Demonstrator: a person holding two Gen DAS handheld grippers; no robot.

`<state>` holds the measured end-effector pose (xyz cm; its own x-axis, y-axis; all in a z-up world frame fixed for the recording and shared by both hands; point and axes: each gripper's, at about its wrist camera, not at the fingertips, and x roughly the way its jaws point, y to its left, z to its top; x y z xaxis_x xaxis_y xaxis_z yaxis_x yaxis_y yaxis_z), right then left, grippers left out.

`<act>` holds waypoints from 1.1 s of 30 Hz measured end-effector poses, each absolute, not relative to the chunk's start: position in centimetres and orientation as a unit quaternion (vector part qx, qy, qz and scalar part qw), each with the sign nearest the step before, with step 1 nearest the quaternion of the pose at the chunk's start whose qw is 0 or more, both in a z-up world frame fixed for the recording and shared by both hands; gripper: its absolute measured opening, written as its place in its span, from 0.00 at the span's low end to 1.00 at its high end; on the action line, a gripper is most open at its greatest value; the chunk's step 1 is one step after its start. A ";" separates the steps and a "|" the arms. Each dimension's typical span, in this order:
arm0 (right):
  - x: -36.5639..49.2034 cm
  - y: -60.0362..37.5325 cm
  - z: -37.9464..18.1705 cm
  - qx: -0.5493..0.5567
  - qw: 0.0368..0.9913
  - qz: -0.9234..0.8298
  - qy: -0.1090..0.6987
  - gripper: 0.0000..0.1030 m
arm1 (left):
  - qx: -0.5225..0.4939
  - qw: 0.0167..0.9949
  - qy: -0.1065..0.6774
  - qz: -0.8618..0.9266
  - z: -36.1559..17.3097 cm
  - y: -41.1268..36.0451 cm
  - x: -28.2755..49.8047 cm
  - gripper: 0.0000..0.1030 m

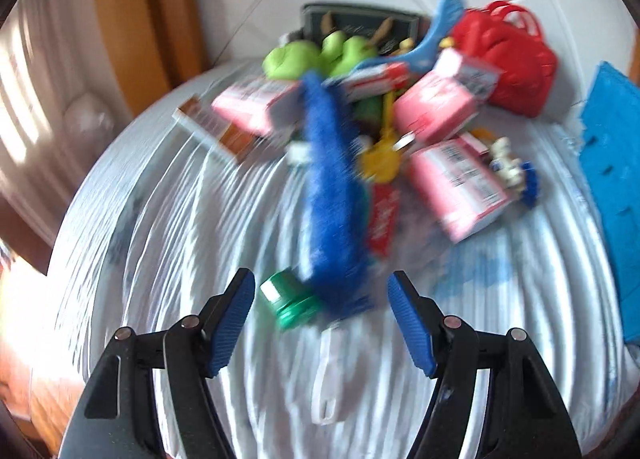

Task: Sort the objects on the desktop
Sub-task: 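Return both tools to the table and reach for the green cup, then grasp the green cup with the left tool while the right tool carries a pink tissue box to the crate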

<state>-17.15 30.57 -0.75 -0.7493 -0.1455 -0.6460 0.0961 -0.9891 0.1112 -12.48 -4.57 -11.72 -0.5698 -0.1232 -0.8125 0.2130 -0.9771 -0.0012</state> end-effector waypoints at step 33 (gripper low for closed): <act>-32.2 16.4 -20.5 0.544 0.129 -0.827 0.048 1.00 | 0.505 0.059 0.099 -0.855 -20.6 -10.3 -17.4 0.40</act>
